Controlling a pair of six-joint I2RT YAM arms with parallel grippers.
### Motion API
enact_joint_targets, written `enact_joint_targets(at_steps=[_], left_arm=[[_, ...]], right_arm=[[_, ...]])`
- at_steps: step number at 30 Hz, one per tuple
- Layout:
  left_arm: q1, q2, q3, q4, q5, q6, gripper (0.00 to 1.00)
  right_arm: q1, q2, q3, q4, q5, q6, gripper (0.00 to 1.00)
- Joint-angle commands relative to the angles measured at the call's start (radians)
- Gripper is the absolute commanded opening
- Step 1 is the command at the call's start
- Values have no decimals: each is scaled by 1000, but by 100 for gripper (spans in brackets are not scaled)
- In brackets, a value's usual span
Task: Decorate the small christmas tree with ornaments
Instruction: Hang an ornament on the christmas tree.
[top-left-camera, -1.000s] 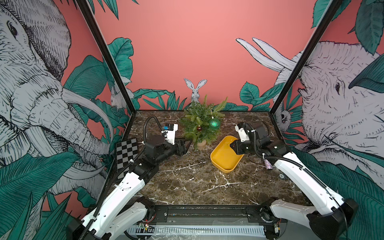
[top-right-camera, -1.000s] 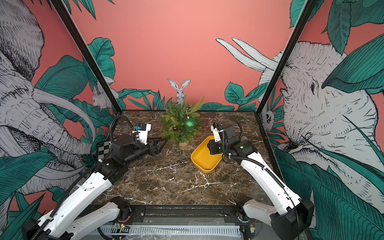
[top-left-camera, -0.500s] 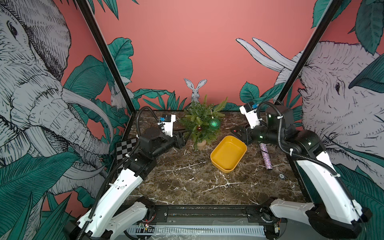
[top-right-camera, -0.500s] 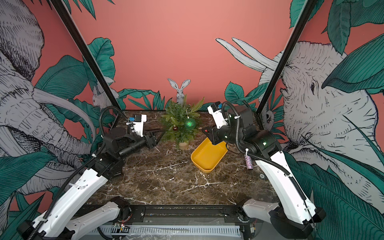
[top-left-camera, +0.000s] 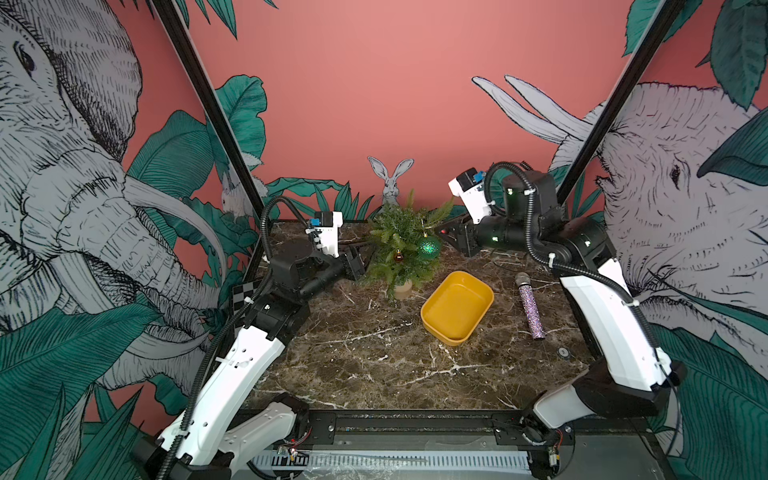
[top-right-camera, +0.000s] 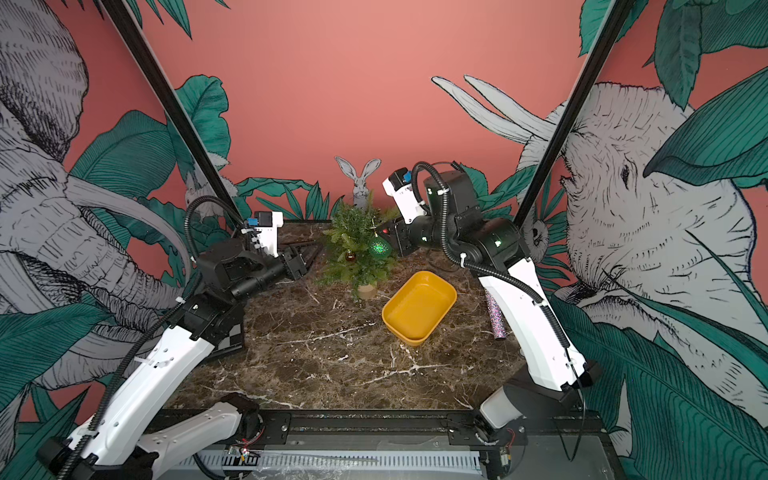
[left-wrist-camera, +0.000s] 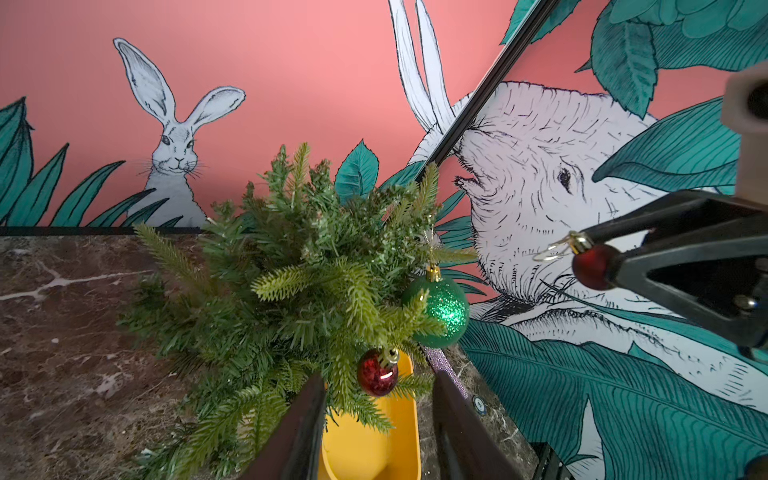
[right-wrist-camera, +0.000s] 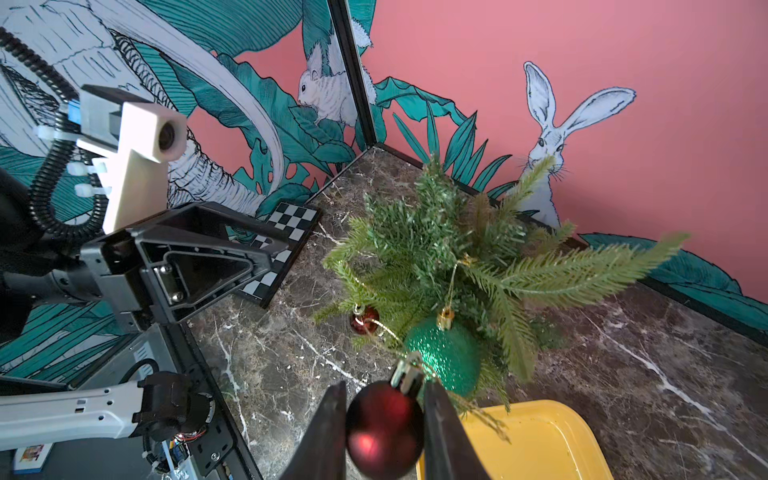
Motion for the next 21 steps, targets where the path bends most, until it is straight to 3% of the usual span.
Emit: enact_joint_targets(at_steps=[1,11,21], left_arm=[[26,1,28,40,36,-46,44],[30,58,109,32,64,-48,43],[29,122,193,17,105,-45,43]], right_arm=[[15,32,95,-19,-14,-27,21],[16,170,281,-47,17,-36,21],[15,164,264,-2,71,-34,21]])
